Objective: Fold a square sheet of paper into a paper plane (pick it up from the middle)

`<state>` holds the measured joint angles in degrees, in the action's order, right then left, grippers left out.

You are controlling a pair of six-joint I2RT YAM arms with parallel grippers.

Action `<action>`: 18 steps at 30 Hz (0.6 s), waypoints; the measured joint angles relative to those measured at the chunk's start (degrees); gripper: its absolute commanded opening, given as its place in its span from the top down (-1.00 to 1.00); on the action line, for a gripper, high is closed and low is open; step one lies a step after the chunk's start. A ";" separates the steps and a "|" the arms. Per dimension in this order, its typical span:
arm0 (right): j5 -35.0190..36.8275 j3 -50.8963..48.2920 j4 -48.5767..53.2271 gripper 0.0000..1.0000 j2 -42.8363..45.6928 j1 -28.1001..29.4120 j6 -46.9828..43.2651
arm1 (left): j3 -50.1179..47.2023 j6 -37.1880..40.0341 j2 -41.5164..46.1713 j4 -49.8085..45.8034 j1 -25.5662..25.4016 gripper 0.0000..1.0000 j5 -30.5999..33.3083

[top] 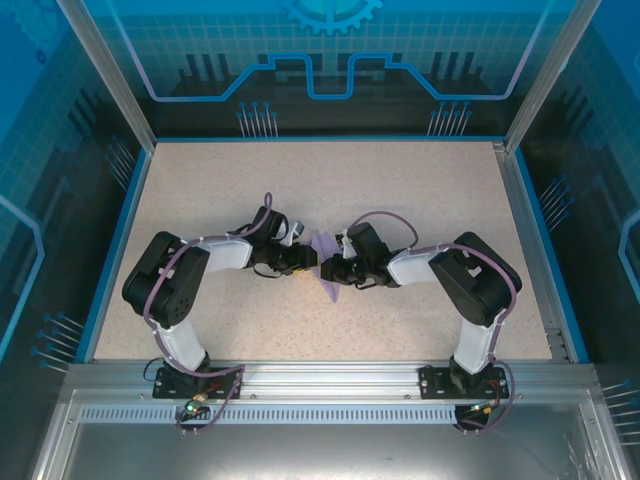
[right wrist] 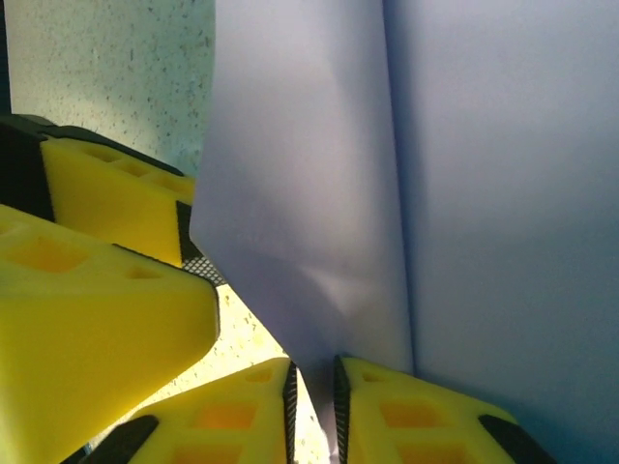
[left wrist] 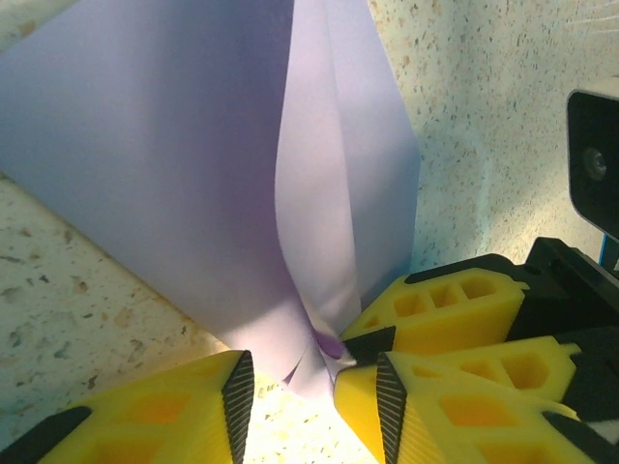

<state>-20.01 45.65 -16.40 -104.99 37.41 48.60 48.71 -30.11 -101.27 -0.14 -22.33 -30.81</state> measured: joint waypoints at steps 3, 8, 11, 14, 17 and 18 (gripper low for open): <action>-0.02 0.00 -0.15 0.49 0.09 0.07 0.02 | 0.02 -0.04 0.15 -0.09 0.11 0.06 0.11; -0.28 0.00 -0.39 0.43 0.20 0.11 0.02 | 0.46 -0.02 0.26 -0.76 0.26 0.06 0.13; -0.42 0.00 -0.44 0.43 0.24 0.11 0.00 | 0.81 0.00 0.26 -1.29 0.26 0.20 0.13; -0.44 -0.02 -0.46 0.44 0.24 0.11 0.00 | 1.68 0.02 0.24 -1.99 0.26 0.23 0.13; -0.42 -0.20 -0.74 0.46 0.24 0.11 -0.02 | 2.38 0.04 0.07 -2.19 0.26 0.32 0.13; -0.42 -0.28 -0.90 0.47 0.26 0.11 -0.07 | 2.51 0.02 -0.09 -2.23 0.26 0.34 0.15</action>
<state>-20.43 45.36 -17.30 -104.73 37.52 48.53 51.22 -30.09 -101.36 -2.37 -22.06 -30.65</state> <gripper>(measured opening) 0.273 0.350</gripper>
